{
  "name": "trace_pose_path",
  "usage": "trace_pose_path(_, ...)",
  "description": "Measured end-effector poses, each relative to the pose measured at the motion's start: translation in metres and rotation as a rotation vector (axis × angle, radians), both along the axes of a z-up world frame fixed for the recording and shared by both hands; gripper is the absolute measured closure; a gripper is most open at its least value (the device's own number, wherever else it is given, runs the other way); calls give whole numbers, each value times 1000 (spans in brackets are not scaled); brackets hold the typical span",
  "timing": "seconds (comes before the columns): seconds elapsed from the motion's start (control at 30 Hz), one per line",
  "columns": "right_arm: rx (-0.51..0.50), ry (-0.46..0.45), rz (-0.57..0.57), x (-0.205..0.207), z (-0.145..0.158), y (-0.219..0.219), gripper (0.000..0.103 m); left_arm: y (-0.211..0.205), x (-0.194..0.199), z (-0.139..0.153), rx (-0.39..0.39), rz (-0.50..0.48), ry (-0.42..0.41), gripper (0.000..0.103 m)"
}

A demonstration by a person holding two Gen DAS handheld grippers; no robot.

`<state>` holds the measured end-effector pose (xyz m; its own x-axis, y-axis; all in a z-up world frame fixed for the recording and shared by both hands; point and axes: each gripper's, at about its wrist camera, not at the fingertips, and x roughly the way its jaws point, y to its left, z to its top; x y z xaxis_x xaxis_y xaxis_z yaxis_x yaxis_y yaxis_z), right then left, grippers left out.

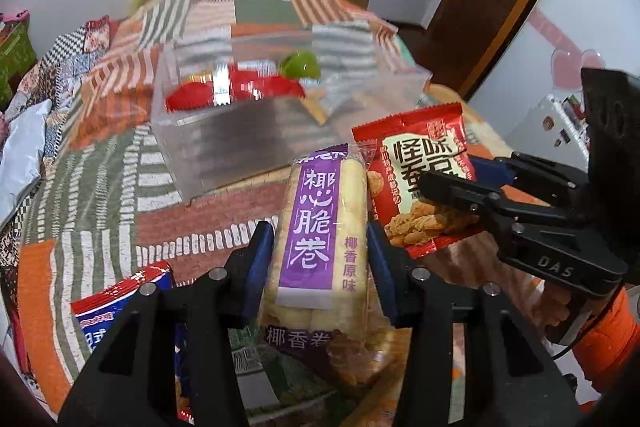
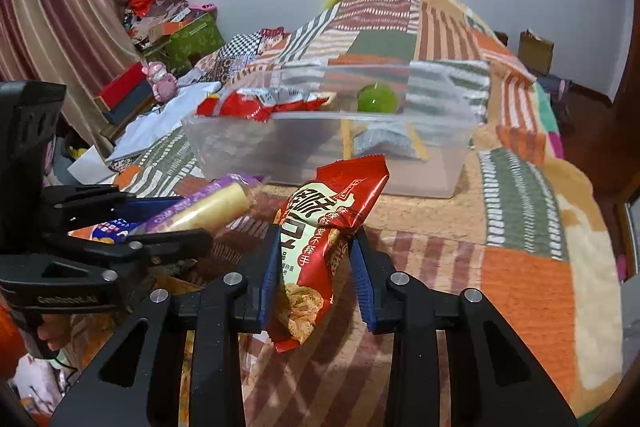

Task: Organize snacks
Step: 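Drop the coconut roll pack and peanut bag into the clear box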

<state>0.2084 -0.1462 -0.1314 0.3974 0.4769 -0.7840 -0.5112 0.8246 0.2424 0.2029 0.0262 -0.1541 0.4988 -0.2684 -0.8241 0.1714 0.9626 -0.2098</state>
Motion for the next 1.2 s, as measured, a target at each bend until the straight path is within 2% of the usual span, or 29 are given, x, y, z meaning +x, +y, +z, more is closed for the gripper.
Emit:
trace_pose_path(0.3, 53, -74, -49, 3, 34, -14, 73, 4, -1, 49, -11, 35, -138, 56)
trace_pose_path(0.5, 76, -144, -66, 13, 55, -15, 73, 5, 12, 65, -5, 43, -190, 56)
trace_pose_path(0.77, 74, -195, -88, 43, 60, -11, 73, 8, 52, 61, 14, 46, -194, 56)
trace_pose_path(1.2, 62, -147, -92, 90, 29, 2, 73, 19, 98, 25, 56, 44, -135, 56)
